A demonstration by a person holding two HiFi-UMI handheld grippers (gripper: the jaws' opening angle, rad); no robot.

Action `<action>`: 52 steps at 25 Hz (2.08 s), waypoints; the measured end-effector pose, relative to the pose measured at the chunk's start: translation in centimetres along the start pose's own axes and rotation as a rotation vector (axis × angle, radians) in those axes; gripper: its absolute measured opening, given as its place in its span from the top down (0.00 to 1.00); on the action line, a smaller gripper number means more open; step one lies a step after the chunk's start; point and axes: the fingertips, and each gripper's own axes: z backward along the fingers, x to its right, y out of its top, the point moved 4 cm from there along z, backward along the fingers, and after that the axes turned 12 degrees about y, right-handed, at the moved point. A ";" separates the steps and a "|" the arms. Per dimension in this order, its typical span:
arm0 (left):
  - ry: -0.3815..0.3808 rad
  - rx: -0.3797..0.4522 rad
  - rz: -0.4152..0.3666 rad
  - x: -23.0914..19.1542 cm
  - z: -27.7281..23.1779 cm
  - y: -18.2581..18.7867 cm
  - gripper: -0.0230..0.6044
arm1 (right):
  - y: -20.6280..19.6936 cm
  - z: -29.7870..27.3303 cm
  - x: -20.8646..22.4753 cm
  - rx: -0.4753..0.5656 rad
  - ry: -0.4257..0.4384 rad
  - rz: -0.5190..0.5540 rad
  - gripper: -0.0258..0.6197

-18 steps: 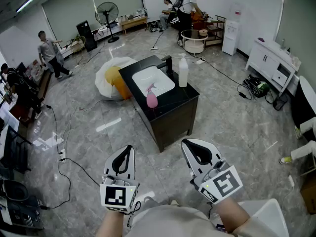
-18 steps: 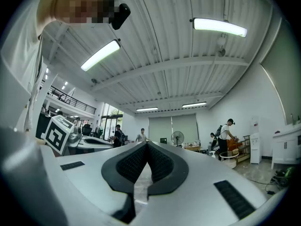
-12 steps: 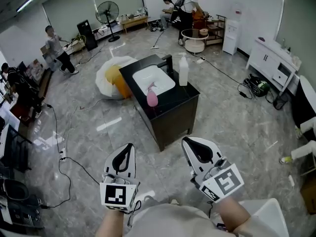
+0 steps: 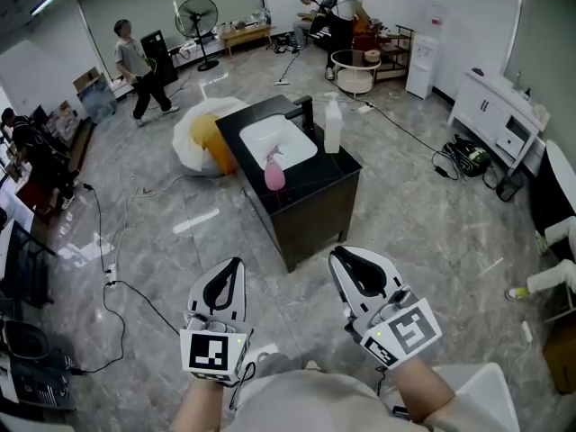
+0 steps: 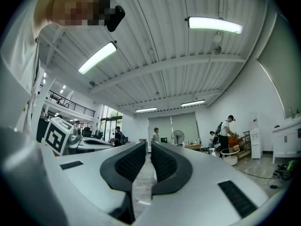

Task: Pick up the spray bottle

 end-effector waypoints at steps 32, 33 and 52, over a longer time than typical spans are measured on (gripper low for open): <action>-0.090 -0.104 0.011 -11.8 -22.5 -10.7 0.93 | -11.8 -20.9 15.1 -0.189 -0.117 -0.107 0.52; -0.104 -0.106 0.003 -12.4 -23.9 -11.2 0.93 | -12.5 -22.4 16.0 -0.198 -0.124 -0.114 0.52; -0.328 -0.260 0.021 -18.0 -43.3 -24.2 0.93 | -28.3 -39.5 28.2 -0.482 -0.261 -0.270 0.50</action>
